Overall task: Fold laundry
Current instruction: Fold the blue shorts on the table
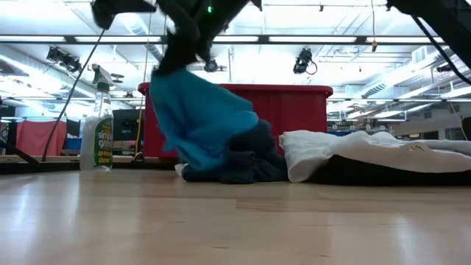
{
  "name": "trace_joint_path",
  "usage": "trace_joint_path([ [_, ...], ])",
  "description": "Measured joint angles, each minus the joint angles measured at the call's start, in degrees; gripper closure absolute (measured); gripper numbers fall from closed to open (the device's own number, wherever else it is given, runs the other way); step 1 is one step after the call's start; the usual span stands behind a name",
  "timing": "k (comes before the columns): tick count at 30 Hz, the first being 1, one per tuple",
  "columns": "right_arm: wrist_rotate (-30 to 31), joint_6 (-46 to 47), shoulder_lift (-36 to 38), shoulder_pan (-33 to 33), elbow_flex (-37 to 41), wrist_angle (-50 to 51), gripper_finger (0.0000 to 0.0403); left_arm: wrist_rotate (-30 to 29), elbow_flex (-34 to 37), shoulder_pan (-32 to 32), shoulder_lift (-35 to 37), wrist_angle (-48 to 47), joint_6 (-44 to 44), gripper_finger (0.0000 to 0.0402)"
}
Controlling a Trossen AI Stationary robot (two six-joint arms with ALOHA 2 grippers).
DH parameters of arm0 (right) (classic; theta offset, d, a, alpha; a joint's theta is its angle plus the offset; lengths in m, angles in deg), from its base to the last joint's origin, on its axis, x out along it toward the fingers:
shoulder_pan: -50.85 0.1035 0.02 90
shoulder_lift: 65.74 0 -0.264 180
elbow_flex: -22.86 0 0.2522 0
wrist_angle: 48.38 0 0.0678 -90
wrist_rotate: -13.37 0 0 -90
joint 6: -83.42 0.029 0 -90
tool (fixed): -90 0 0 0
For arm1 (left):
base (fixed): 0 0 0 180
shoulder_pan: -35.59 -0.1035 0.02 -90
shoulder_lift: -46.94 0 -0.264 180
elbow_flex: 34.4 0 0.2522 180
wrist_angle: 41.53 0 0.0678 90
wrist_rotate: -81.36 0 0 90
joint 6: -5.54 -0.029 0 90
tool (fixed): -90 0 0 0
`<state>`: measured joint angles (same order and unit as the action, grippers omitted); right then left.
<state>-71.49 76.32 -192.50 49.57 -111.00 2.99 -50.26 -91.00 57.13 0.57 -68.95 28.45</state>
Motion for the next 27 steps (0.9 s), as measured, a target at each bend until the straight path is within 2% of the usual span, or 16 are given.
trace_joint_path([
  [2,1.6,0.3,2.2,-0.3,-0.2,-1.1,0.0388,0.9,0.2,0.1,-0.2,5.1,-7.5,0.0225],
  [5,3.1,0.3,10.0,-0.6,-0.2,-2.4,0.0388,0.7,0.2,-0.1,-0.2,7.8,-15.1,0.0225],
  [8,4.1,0.3,19.1,-0.8,-0.8,-3.9,0.0388,0.6,0.1,-1.0,-0.2,7.7,-16.5,0.0225],
  [11,4.2,0.5,24.0,-1.0,-0.7,-2.7,0.0388,0.5,0.2,-2.0,-0.2,6.6,-16.4,0.0225],
  [22,1.0,4.2,32.2,-1.5,-0.5,-1.0,0.0388,0.3,0.2,-9.5,-0.5,7.5,-17.8,0.0222],
  [27,-0.5,4.2,32.6,-0.9,-0.1,-0.1,0.0388,3.8,0.1,-11.5,-0.5,10.1,-16.9,0.0182],
])
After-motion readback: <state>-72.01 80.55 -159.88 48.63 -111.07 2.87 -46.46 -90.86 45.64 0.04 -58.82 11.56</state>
